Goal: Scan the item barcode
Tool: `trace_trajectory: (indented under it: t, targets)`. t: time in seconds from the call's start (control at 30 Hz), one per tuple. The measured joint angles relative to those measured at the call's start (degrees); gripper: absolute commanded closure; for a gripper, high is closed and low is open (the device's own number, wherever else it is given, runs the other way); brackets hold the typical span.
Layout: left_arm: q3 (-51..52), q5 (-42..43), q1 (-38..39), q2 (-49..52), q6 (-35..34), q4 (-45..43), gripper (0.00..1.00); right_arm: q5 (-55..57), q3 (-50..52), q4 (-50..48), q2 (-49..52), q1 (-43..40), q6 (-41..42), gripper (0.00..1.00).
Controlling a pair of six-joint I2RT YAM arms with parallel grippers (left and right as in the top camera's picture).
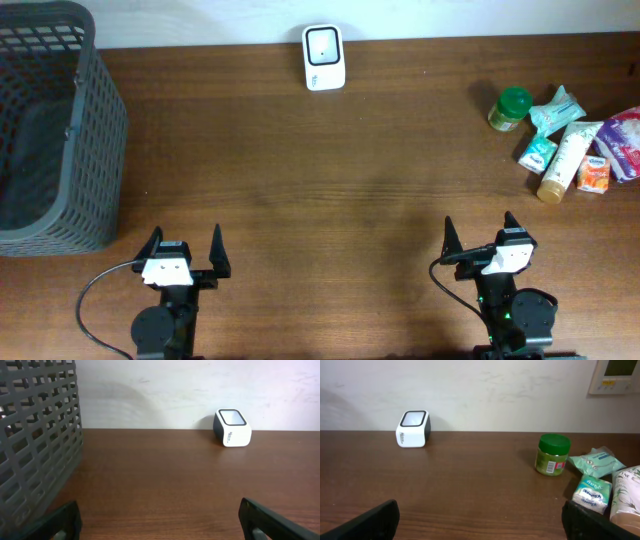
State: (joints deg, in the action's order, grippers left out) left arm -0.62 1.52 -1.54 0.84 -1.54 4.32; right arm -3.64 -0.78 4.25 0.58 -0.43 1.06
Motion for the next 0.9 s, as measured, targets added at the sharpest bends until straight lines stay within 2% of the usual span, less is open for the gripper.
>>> trace_trajectory:
  t: [0.9]
  targets:
    - [0.00,0.00,0.00,0.00,0.00,0.00,0.01,1.42,0.00,0.09,0.00,0.00,-0.13,0.01]
